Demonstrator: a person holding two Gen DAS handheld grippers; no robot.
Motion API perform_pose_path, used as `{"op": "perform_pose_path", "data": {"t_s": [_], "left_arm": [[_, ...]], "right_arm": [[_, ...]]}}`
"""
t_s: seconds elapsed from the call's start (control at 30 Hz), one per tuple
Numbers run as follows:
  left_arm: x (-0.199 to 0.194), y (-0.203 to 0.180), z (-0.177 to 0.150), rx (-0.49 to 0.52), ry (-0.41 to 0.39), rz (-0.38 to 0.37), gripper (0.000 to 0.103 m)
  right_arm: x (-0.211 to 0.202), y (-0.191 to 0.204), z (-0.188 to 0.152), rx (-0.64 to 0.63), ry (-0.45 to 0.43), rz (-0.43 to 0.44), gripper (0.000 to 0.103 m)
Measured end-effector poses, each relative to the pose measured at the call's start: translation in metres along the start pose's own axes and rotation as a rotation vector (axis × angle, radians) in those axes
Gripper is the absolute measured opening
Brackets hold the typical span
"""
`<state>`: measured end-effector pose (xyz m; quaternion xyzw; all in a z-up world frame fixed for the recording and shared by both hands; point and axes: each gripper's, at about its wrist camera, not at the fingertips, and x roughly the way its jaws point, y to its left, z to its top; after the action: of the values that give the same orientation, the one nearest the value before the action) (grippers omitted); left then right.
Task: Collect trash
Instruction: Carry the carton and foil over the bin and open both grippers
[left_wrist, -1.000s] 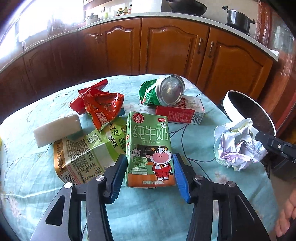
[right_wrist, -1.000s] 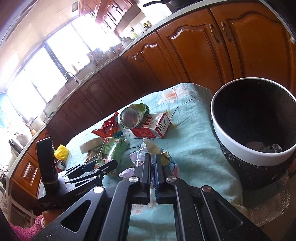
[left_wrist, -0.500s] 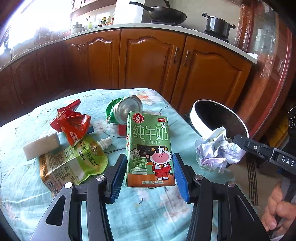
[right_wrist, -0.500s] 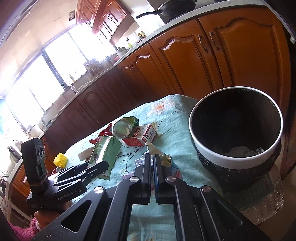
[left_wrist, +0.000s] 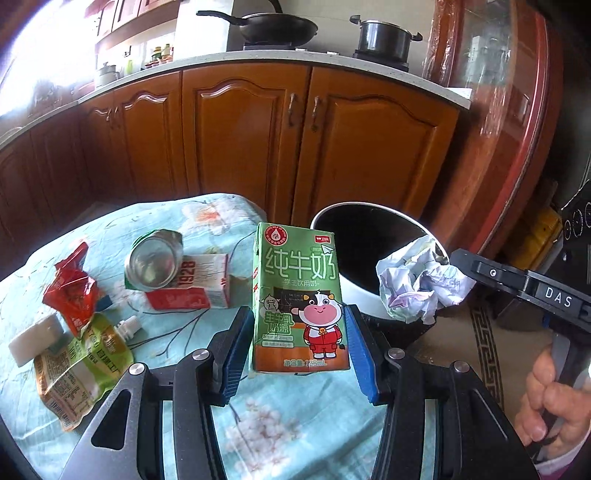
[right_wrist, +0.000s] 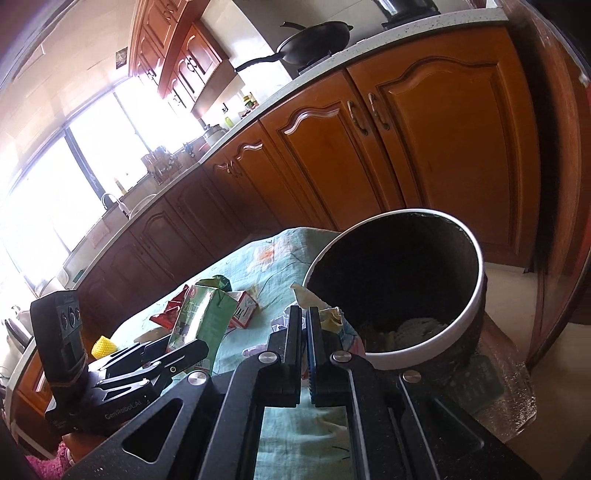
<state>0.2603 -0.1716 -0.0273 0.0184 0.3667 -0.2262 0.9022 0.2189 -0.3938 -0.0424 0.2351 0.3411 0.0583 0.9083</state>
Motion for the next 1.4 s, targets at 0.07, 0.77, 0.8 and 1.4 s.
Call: {"op": "perform_pose_path", "data": {"t_s": [0.07,0.77,0.8,1.4], "left_arm": [[0.006,-0.007,0.006,0.011,0.003,-0.015,0.048],[0.098,-0.055,0.066,0.112,0.08,-0.082,0.048],[0.104,-0.056,0.069,0.114,0.09,-0.083,0.048],[0.129,-0.048,0.074,0.028,0.127,-0.087,0.062]], "right_arm": [[-0.002,-0.006,0.003,0.004,-0.009,-0.014,0.002],[0.007,-0.058,0.04,0.015,-0.038,-0.145,0.002],[0.008,-0.059,0.041,0.017,-0.036,-0.148,0.002],[0.026,-0.079,0.045,0.093,0.0,-0.155,0.055]]}}
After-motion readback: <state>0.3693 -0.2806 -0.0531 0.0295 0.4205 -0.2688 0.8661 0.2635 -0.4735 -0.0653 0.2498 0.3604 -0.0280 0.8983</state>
